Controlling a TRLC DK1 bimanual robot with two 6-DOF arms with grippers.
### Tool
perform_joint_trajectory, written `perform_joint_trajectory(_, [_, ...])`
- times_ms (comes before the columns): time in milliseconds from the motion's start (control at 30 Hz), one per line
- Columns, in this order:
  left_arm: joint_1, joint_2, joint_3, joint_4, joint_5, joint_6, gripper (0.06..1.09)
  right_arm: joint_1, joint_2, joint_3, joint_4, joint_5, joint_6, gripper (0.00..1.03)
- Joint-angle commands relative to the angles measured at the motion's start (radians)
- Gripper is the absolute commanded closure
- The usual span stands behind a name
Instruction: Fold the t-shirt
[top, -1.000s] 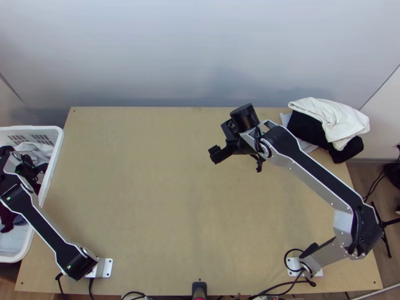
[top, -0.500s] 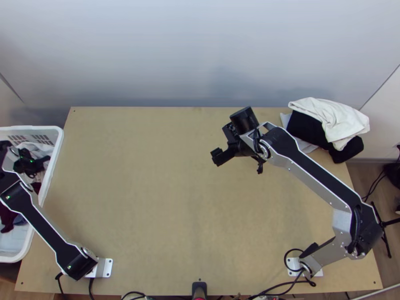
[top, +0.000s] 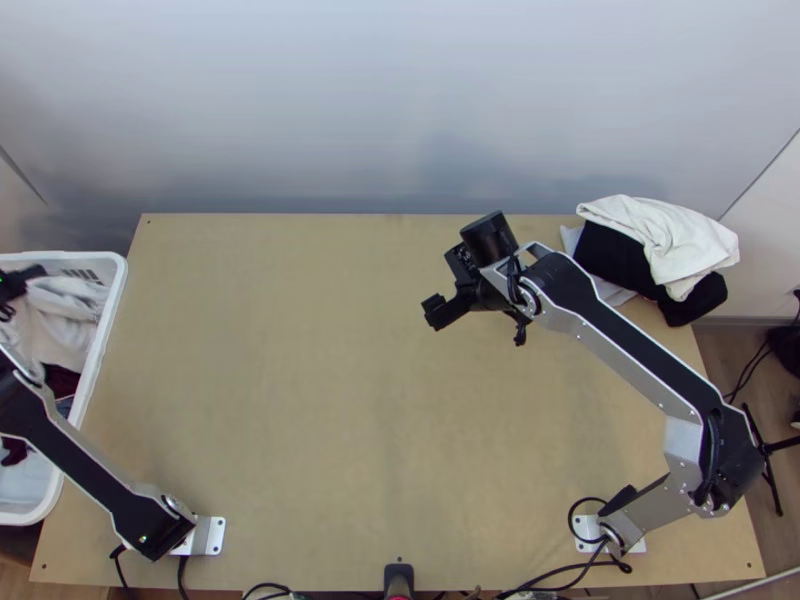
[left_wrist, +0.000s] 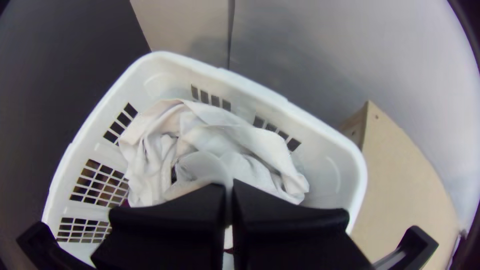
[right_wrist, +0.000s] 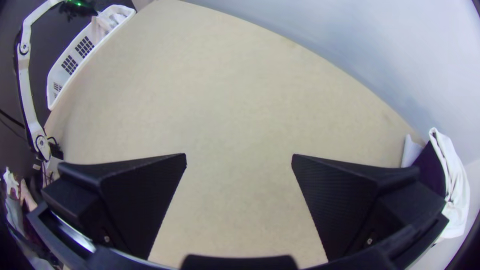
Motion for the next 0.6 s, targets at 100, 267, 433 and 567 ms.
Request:
perform_joint_trajectory(100, [-0.023, -0.309, -0.001, -0.131, 0.163, 0.026, 1.05, -0.018, -0.03, 0.006, 0.0, 0.009, 0.0, 0.05])
perform_joint_trajectory(267, [-0.106, -0.435, 0.002, -0.226, 0.154, 0.08, 1.05, -0.038, -0.062, -0.002, 0.0, 0.009, 0.0, 0.05])
perform_joint_trajectory(433, [-0.222, -0.488, 0.01, -0.275, 0.08, 0.069, 1.05, -0.065, -0.118, -0.049, 0.0, 0.009, 0.003, 0.05])
perform_joint_trajectory(567, [-0.327, -0.508, 0.054, -0.3, 0.019, 0.039, 1.05, -0.091, -0.18, -0.129, 0.02, 0.008, 0.007, 0.05])
